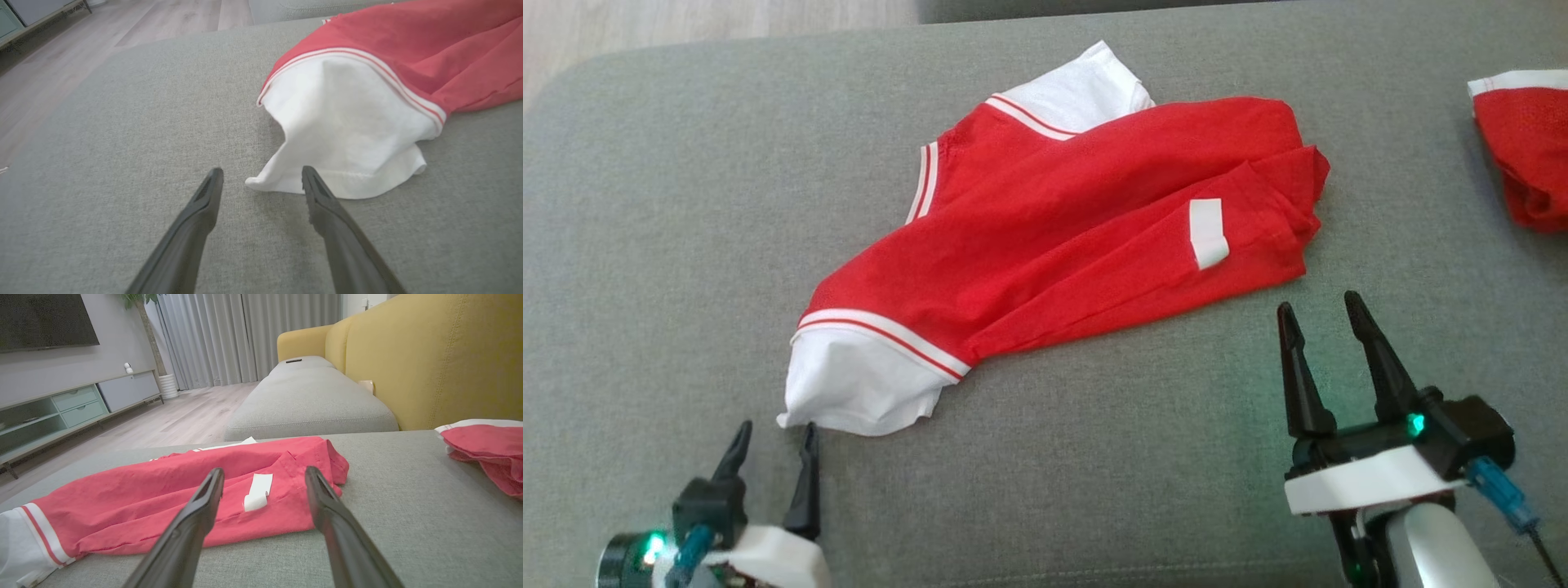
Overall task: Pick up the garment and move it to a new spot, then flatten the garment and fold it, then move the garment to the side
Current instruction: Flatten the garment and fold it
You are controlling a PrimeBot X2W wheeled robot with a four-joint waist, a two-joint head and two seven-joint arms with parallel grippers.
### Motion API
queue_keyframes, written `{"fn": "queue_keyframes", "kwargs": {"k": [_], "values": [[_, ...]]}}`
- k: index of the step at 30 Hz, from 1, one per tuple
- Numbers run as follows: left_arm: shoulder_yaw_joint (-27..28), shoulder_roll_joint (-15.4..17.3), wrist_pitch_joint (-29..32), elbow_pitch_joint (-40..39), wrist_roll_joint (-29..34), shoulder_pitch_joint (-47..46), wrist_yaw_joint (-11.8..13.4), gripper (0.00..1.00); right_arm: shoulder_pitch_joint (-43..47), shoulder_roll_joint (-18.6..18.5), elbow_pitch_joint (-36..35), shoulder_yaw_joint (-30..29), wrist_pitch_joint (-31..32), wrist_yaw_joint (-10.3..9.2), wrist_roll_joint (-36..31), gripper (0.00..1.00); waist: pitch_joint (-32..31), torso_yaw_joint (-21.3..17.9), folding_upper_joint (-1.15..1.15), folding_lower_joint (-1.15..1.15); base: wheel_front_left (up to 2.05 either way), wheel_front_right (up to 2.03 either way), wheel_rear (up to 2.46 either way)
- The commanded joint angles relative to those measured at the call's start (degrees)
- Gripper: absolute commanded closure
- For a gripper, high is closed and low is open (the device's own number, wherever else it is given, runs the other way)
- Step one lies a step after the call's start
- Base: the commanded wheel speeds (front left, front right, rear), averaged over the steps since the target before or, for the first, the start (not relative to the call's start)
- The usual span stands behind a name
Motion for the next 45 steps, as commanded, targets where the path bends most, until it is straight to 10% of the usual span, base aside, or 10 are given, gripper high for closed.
{"fn": "queue_keyframes", "kwargs": {"k": [1,8,11,16,17,30,45], "values": [[2.4,0.5,-0.7,-0.7,0.5,-2.9,-0.1,0.0,-2.5,-0.4,-1.9,1.4,-0.6,0.37,-0.2,0.0,0.1,-0.1,0.0,0.0,0.0,0.0,0.0],[3.4,0.2,-0.7,3.0,1.4,-5.8,-0.9,0.01,-2.5,-0.8,-2.0,1.2,-0.6,0.37,-0.5,0.0,0.8,-0.4,0.0,0.0,0.0,0.0,0.0],[3.4,0.1,-0.7,4.3,1.7,-6.4,-1.8,0.23,-2.7,-0.9,-1.9,1.2,-0.6,0.37,-0.4,0.0,1.0,-0.5,0.0,0.0,0.0,0.0,0.0],[3.2,-0.2,-0.7,5.9,2.0,-7.5,-3.0,0.98,-3.0,-1.0,-1.8,1.2,-0.6,0.37,-0.5,0.0,1.1,-0.4,0.0,0.0,0.0,0.0,0.0],[3.1,-0.2,-0.7,5.7,2.1,-7.7,-3.2,1.0,-3.0,-1.0,-1.9,1.2,-0.6,0.37,-0.5,0.0,1.0,-0.4,0.0,0.0,0.0,0.0,0.0],[5.7,-3.4,-0.7,-11.6,-6.7,-1.2,-9.7,1.0,-2.1,-2.3,1.7,0.0,-0.6,0.37,-1.3,0.0,-2.2,1.7,0.0,0.0,0.0,0.0,0.0],[7.1,-3.9,-0.7,-19.9,-17.0,-1.0,-10.5,1.0,-17.5,-9.7,22.7,6.0,7.0,0.37,7.2,0.0,-2.5,4.7,0.0,0.0,0.0,0.0,0.0]]}}
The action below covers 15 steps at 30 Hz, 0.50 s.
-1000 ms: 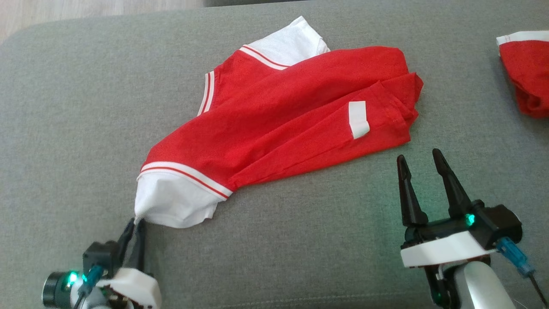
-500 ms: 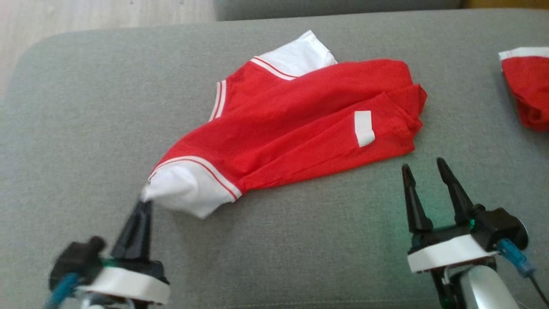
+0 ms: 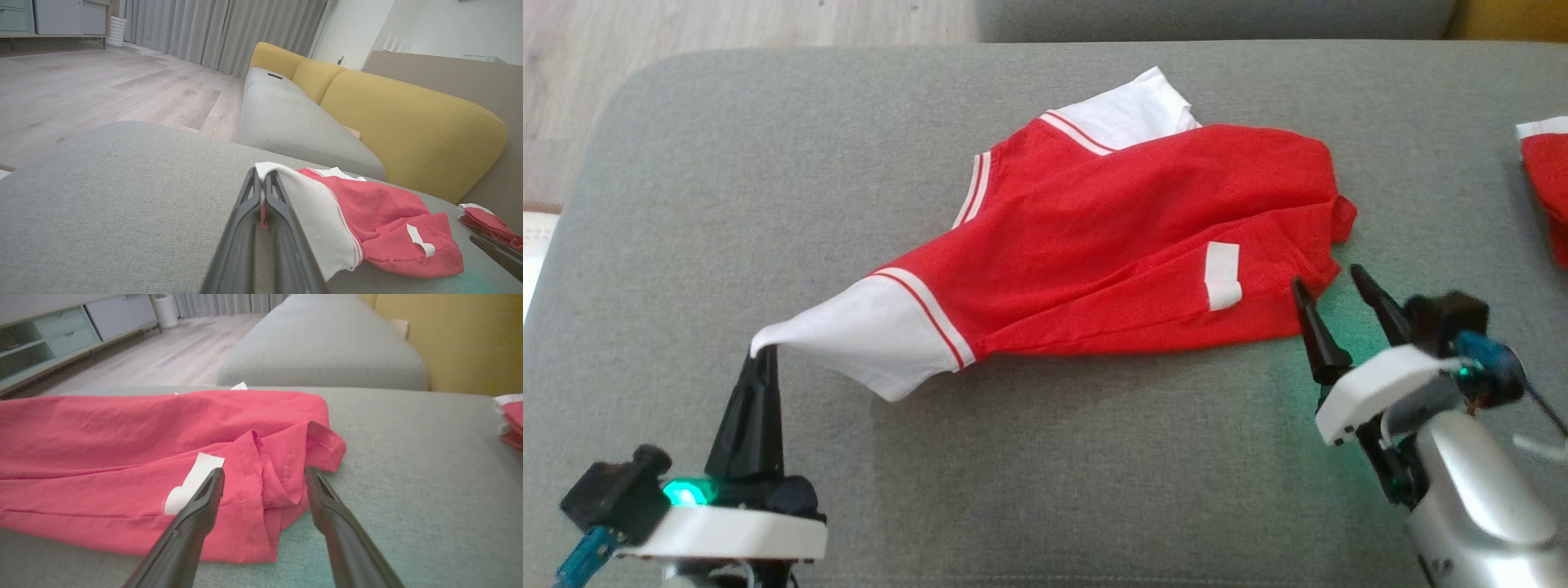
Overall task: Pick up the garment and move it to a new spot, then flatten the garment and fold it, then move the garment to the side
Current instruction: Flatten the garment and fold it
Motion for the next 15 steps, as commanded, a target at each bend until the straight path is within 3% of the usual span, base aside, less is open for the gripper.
{"fn": "queue_keyframes", "kwargs": {"k": [1,7,13,15], "values": [[1.3,1.0,-0.7,-1.3,-0.2,-3.1,-0.3,1.0,-2.4,-1.6,-0.5,2.8,1.6,0.37,1.9,0.0,0.2,0.4,0.0,0.0,0.0,0.0,0.0],[0.6,0.6,-0.7,0.3,0.4,-4.3,-0.3,1.0,-6.1,-5.1,2.9,9.4,8.5,0.37,9.8,0.0,0.4,1.5,0.0,0.0,0.0,0.0,0.0],[-0.2,0.7,-0.7,1.2,0.9,-4.8,-0.3,1.0,-7.5,-6.6,4.0,13.3,9.7,0.37,13.7,0.0,0.3,2.2,0.0,0.0,0.0,0.0,0.0],[-0.3,0.8,-0.7,1.4,1.0,-4.9,-0.3,1.0,-7.9,-6.8,4.1,14.3,9.2,0.37,14.5,0.14,0.3,2.2,0.0,0.0,0.0,0.0,0.0]]}}
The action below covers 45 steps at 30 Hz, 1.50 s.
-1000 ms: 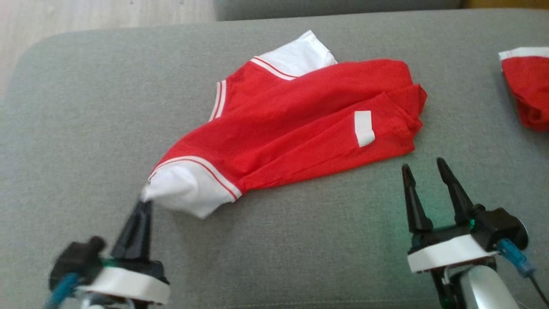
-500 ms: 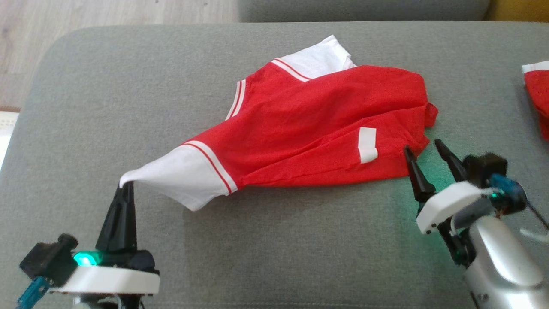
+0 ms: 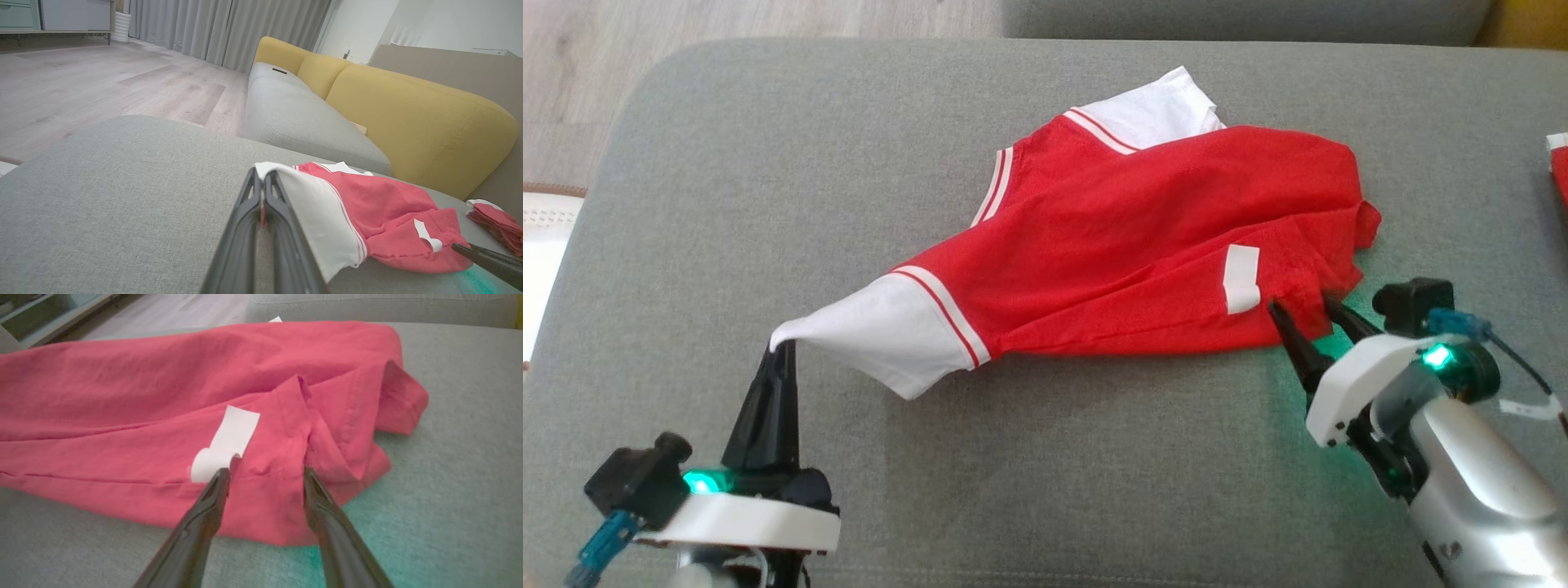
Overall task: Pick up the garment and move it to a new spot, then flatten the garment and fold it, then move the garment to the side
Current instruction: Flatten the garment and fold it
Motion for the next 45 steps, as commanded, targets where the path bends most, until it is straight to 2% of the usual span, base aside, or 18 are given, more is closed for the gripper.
{"fn": "queue_keyframes", "kwargs": {"k": [1,4,5,6,8,9,13,15,20,25,27,31,38,45], "values": [[1.5,0.9,-0.7,-1.7,0.4,-2.7,-0.3,1.0,-2.4,-1.3,-1.4,1.2,-0.9,0.37,0.8,0.24,0.0,0.0,0.0,0.0,0.0,0.0,0.0],[1.6,1.1,-0.7,-1.6,0.4,-2.9,-0.3,1.0,-2.9,-1.6,-1.5,2.4,-1.6,0.37,1.8,0.36,0.2,-0.2,0.0,0.0,0.0,0.0,0.0],[1.7,1.2,-0.7,-1.6,0.4,-3.0,-0.3,1.0,-3.4,-1.7,-1.3,2.7,-2.3,0.37,2.2,0.48,0.3,-0.4,0.0,0.0,0.0,0.0,0.0],[1.8,1.2,-0.7,-1.6,0.4,-3.0,-0.3,1.0,-3.6,-1.8,-1.1,3.0,-2.5,0.37,2.4,0.54,0.3,-0.5,0.0,0.0,0.0,0.0,0.0],[1.8,1.3,-0.7,-1.5,0.4,-3.1,-0.3,1.0,-4.1,-1.8,-0.5,3.6,-2.9,0.37,2.8,0.76,0.3,-0.7,0.0,0.0,0.0,0.0,0.0],[1.9,1.4,-0.7,-1.4,0.3,-3.2,-0.3,1.0,-4.3,-1.9,-0.1,3.9,-2.9,0.37,2.9,1.0,0.3,-0.7,0.0,0.0,0.0,0.0,0.0],[2.3,1.6,-0.7,-0.9,-0.3,-4.2,-0.3,1.0,-5.5,-1.8,0.6,4.2,-5.4,0.37,3.9,1.0,-0.6,-0.8,0.0,0.0,0.0,0.0,0.0],[2.8,0.9,-0.7,-1.7,-3.5,-5.3,-0.3,1.0,-6.1,-1.9,0.4,4.0,-7.1,0.37,4.6,1.0,-1.4,-1.0,0.0,0.0,0.0,0.0,0.0],[3.6,1.4,-0.7,-3.9,-10.7,-9.1,-0.3,1.0,-7.7,-3.4,-2.7,4.2,-9.6,0.37,6.9,1.0,-3.4,-2.1,0.0,0.0,0.0,0.0,0.0],[4.2,3.6,-0.5,-5.1,-18.5,-14.9,-0.3,1.0,-10.5,-6.9,-8.0,3.6,-10.0,0.37,7.7,1.0,-5.1,-3.6,0.0,0.0,0.0,0.0,0.0],[4.2,4.2,0.1,-5.1,-19.8,-16.4,-0.3,1.0,-11.1,-7.6,-9.2,3.2,-10.1,0.37,7.9,1.0,-5.5,-3.9,0.0,0.0,0.0,0.0,0.0],[4.9,6.3,3.7,-5.4,-23.0,-23.1,-0.2,1.0,-13.4,-9.9,-13.7,0.5,-9.5,0.37,8.8,1.0,-7.0,-5.0,0.0,0.0,0.0,0.0,0.0],[4.7,9.2,12.5,-6.8,-25.7,-39.4,2.7,1.0,-21.0,-13.1,-19.3,-3.2,-6.0,0.37,8.4,1.0,-6.9,-6.7,0.0,0.0,0.0,0.0,0.0],[2.5,10.2,17.3,2.6,-23.7,-58.0,6.1,1.0,-34.3,-12.3,-15.9,-1.8,-1.7,0.37,7.0,1.0,-1.3,-7.6,0.0,0.0,0.0,0.0,0.0]]}}
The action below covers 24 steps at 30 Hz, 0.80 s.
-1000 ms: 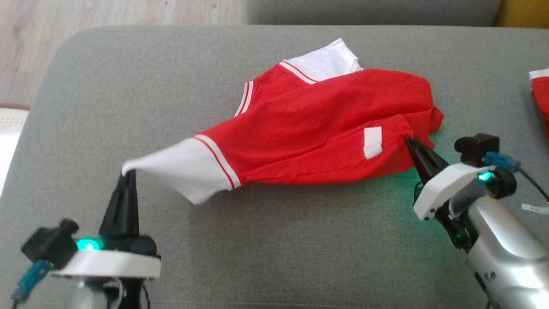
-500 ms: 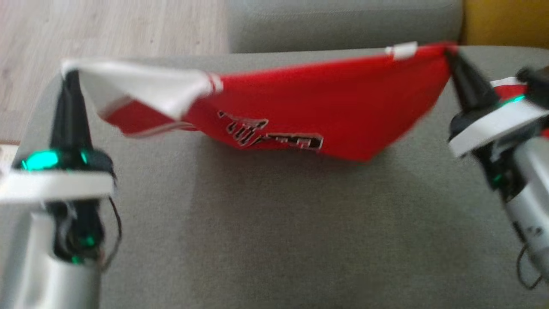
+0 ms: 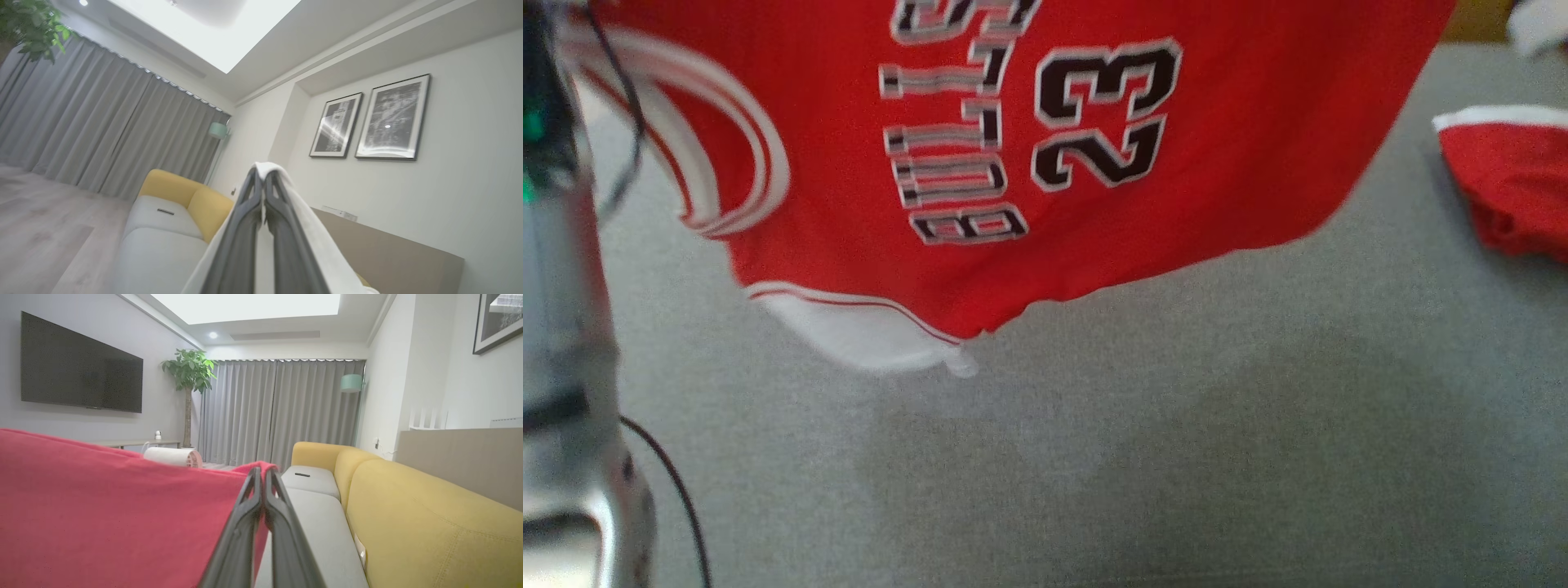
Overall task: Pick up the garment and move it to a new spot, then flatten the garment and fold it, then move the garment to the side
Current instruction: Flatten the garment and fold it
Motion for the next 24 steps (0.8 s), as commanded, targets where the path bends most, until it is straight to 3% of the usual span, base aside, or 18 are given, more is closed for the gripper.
{"fn": "queue_keyframes", "kwargs": {"k": [1,7,15,24], "values": [[0.8,2.7,0.2,0.1,0.9,-4.0,0.4,1.0,-2.8,0.3,-0.1,0.3,0.3,0.37,-0.2,1.0,2.8,-0.3,0.0,0.0,0.0,0.0,0.0],[-2.7,3.0,-1.4,12.6,5.7,-17.5,-0.7,1.0,-14.3,2.5,9.1,4.5,-1.3,0.37,-2.2,1.0,11.1,-0.4,0.0,0.0,0.0,0.0,0.0],[-6.3,1.2,-14.8,26.8,12.8,-32.8,-3.4,1.0,-27.5,4.3,21.3,7.3,-10.4,0.37,-4.7,1.0,18.7,0.4,0.0,0.0,0.0,0.0,0.0],[-8.1,-1.7,-17.8,32.5,13.9,-35.4,-6.0,1.0,-31.6,4.0,27.6,10.8,-15.4,0.37,-8.0,1.0,23.3,2.2,0.0,0.0,0.0,0.0,0.0]]}}
